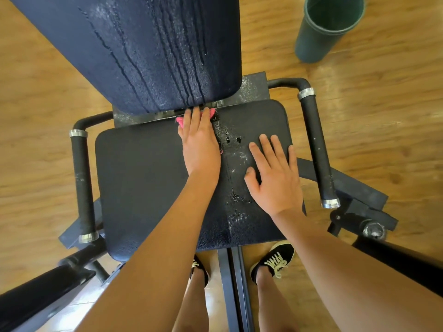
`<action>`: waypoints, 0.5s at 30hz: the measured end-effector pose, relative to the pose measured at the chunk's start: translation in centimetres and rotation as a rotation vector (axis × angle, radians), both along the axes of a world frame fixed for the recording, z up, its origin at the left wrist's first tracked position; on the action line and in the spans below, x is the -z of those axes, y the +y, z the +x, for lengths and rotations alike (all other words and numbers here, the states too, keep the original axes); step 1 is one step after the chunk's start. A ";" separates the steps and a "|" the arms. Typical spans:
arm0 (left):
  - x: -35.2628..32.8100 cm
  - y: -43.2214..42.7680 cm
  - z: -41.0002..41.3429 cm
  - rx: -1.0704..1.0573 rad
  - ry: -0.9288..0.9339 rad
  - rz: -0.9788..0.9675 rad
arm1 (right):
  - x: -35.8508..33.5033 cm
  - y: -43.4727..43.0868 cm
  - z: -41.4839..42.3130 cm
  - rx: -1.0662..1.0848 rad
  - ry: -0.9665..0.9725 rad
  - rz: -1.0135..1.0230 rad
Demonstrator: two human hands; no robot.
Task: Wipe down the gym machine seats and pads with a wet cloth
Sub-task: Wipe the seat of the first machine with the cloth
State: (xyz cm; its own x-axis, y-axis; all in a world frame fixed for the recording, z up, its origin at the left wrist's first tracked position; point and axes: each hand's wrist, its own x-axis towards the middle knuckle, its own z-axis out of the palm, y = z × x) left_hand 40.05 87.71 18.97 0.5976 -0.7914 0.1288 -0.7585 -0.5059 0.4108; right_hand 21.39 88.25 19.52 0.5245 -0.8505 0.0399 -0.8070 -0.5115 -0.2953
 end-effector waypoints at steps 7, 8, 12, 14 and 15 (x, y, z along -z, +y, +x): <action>-0.1 -1.0 -0.4 0.080 -0.059 -0.057 | 0.0 0.0 0.0 0.005 0.001 0.007; -0.1 -1.1 -0.4 0.106 -0.064 -0.062 | 0.0 0.0 0.0 0.003 0.001 0.007; 0.3 -0.6 0.5 0.208 -0.104 -0.002 | 0.0 0.0 0.0 0.002 0.006 0.014; 0.4 0.0 0.5 0.247 -0.104 0.037 | -0.1 0.0 0.0 0.003 0.010 0.015; 0.2 0.2 0.4 0.250 -0.088 0.049 | -0.1 0.0 0.0 0.002 0.010 0.014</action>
